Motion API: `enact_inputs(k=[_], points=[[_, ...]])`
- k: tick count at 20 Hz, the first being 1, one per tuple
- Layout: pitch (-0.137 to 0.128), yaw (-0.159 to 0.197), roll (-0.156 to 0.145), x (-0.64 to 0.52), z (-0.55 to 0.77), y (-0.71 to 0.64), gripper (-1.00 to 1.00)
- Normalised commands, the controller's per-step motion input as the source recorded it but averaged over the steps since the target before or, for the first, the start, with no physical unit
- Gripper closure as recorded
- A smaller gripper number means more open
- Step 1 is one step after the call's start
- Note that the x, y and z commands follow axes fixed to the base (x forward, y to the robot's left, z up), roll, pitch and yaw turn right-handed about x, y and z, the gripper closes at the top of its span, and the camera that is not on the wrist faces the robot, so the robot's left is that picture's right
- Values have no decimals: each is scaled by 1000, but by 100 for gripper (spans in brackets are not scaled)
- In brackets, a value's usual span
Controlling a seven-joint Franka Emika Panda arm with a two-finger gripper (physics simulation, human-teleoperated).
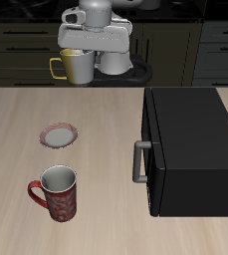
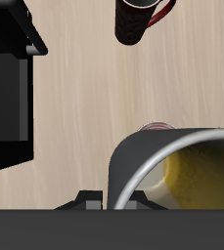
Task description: Place the white and yellow mug on the plate
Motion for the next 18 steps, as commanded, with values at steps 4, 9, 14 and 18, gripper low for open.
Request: enact_inputs(k=[4,9,14,18], points=[[-50,42,-28,-70,-68,-50,100],[4,18,1,-22,-22,-236,100],[5,60,40,-25,-94,-193,100],[18,-12,-21,-89,-43,-314,100]])
